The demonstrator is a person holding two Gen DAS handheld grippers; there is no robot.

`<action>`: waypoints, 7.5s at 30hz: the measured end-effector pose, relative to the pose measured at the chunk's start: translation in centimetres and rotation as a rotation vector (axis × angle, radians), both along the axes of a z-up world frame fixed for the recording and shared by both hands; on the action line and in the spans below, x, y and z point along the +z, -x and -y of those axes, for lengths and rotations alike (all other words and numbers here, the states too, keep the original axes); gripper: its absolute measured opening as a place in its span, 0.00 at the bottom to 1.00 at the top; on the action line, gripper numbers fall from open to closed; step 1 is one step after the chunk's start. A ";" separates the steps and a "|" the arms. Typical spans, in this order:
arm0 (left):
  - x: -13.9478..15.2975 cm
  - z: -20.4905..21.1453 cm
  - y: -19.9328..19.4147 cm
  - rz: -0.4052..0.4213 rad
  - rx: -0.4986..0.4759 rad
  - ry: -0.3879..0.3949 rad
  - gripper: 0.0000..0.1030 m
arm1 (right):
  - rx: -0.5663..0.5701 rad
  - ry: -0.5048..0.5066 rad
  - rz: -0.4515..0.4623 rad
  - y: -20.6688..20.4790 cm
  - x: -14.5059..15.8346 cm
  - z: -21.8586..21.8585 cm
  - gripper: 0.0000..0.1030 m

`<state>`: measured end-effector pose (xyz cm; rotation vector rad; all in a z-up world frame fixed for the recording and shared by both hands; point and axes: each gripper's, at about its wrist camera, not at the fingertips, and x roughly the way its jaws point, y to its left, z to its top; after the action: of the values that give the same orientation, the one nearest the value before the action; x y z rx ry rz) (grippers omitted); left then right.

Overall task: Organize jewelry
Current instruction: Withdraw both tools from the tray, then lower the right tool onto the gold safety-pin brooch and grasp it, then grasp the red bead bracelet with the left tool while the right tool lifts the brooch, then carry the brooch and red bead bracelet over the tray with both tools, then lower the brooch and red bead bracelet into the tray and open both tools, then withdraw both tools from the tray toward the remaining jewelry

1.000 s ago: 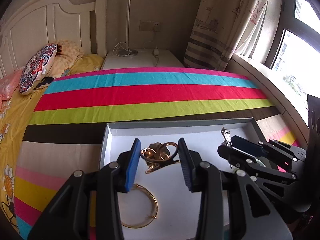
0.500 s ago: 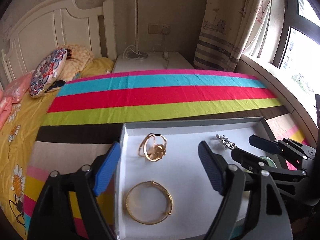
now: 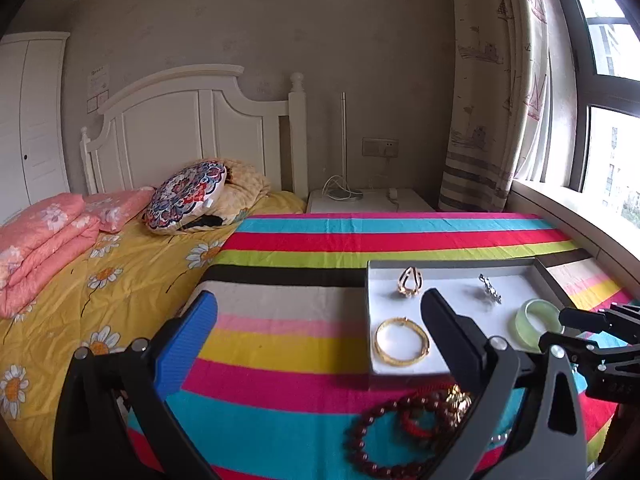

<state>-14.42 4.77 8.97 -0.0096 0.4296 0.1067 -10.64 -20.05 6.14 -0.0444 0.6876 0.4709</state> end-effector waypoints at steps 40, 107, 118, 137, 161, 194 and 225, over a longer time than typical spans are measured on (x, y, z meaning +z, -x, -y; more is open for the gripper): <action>-5.1 -4.4 1.9 -0.061 -0.085 0.232 0.98 | 0.177 0.236 -0.063 2.6 -4.6 -8.9 0.35; 0.2 3.1 3.3 -0.055 -0.483 0.140 0.11 | -0.004 0.024 0.150 6.4 2.5 2.2 0.14; 1.7 6.2 0.5 -0.057 -0.537 0.081 0.11 | -0.007 0.035 0.168 5.7 3.1 1.8 0.14; 0.9 9.3 -10.2 -0.137 -0.407 0.030 0.11 | -0.105 0.073 0.082 -7.4 2.3 2.9 0.14; -4.1 11.2 -12.1 -0.221 -0.310 -0.063 0.66 | -0.172 0.050 -0.097 -13.7 -2.4 5.0 0.51; -4.6 0.8 -0.9 -0.149 -0.093 0.172 0.98 | -0.171 -0.039 0.015 0.4 -1.4 9.0 0.84; -6.2 2.4 -0.7 -0.259 -0.253 0.214 0.78 | -0.125 -0.055 0.025 5.0 -4.4 9.3 0.84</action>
<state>-13.75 2.40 2.81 -0.1533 0.6956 -0.1903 -15.60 -29.30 1.78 0.0448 0.6487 0.3682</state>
